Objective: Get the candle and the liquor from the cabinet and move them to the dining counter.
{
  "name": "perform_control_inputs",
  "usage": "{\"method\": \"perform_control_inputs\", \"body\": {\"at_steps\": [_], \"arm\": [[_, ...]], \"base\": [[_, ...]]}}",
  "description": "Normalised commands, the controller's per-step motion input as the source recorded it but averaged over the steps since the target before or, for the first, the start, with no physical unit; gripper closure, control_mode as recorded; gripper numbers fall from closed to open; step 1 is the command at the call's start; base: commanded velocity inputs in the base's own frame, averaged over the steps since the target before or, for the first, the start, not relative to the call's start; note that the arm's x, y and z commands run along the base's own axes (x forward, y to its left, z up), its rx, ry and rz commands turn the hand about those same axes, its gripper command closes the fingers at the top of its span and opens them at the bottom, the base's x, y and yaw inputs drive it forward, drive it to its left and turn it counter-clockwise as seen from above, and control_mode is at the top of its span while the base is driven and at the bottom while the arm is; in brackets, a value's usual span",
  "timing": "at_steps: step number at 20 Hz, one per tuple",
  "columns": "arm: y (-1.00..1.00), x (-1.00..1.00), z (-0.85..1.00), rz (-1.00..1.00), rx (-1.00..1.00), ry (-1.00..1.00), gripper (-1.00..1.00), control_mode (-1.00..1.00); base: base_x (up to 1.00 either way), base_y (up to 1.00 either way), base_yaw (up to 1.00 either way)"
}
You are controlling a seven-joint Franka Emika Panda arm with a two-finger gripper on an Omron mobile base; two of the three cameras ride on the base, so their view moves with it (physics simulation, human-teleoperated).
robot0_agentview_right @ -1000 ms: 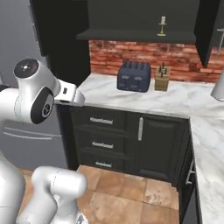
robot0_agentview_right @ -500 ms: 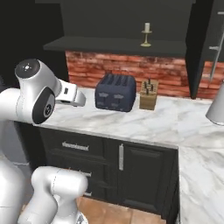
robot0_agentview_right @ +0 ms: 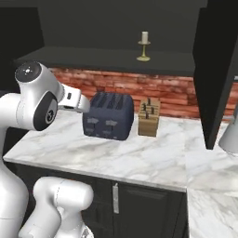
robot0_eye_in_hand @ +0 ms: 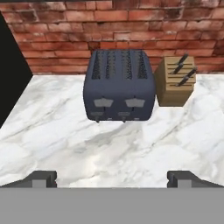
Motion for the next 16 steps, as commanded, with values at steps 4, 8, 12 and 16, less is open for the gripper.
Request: {"method": "perform_control_inputs", "body": {"at_steps": [4, 8, 12, 16], "arm": [[0.0, 0.0, 0.0, 0.0, 0.0, 0.0, -1.0, 1.0], [0.0, 0.0, 0.0, 0.0, 0.0, 0.0, -1.0, 1.0], [0.0, 0.0, 0.0, 0.0, 0.0, 0.0, -1.0, 1.0], [0.0, 0.0, 0.0, 0.0, 0.0, 0.0, -1.0, 1.0]], "base": [[0.52, -0.01, -0.23], [0.31, -0.05, -0.25], [0.11, -0.01, -0.05], [0.0, 0.0, 0.0]]}}
